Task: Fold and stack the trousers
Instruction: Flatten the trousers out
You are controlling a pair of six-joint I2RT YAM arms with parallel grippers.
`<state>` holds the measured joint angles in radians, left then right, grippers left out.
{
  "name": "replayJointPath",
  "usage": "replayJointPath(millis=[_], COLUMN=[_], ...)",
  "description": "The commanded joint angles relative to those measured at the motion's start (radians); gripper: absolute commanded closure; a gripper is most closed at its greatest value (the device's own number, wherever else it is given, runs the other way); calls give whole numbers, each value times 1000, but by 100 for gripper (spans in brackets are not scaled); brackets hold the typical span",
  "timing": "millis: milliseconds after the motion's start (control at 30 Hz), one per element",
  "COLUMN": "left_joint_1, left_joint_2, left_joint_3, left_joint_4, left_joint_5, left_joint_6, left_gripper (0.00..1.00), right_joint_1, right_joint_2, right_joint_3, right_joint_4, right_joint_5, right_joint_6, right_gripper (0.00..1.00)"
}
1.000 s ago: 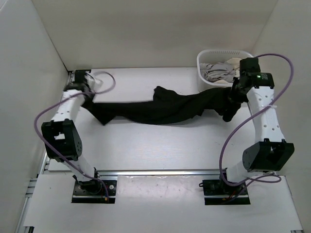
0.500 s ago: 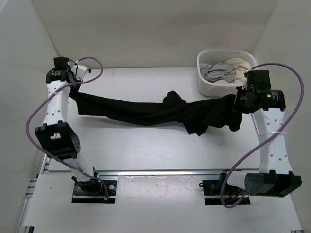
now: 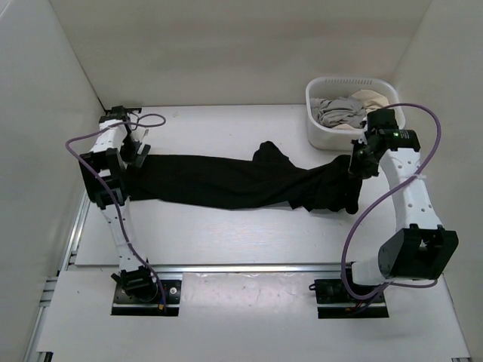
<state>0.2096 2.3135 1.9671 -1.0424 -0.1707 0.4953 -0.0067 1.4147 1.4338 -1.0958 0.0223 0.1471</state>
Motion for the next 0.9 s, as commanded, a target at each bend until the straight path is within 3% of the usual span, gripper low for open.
replayJointPath(millis=[0, 100, 167, 267, 400, 500, 700, 733, 833, 867], left_joint_1=[49, 88, 88, 88, 88, 88, 88, 88, 88, 88], left_joint_2=[-299, -379, -429, -442, -421, -387, -319, -306, -287, -276], left_joint_3=[-114, -255, -396, -540, -622, -608, -565, -554, -545, -545], left_joint_4=[15, 4, -5, 27, 103, 127, 157, 157, 157, 157], left_joint_5=[64, 97, 120, 140, 161, 206, 296, 319, 385, 398], left_joint_6=[-17, -40, -40, -61, -61, -72, -90, -90, -90, -90], left_gripper=[1, 1, 1, 0, 0, 0, 1, 6, 39, 61], right_joint_1=[-4, -30, -53, -76, -159, -184, -266, -294, -404, -423], right_joint_2=[-20, 10, 56, 84, -57, -160, -181, -172, -125, -112], right_joint_3=[31, 74, 109, 145, -11, -162, -392, -420, -483, -504], right_joint_4=[25, 34, 4, -44, 5, 28, 114, 173, 291, 327], right_joint_5=[69, 117, 132, 169, 209, 134, 134, 134, 3, -37], right_joint_6=[-6, 15, 40, 86, 155, 164, 186, 186, 186, 186], right_gripper=[78, 57, 34, 30, 22, 22, 22, 22, 17, 14])
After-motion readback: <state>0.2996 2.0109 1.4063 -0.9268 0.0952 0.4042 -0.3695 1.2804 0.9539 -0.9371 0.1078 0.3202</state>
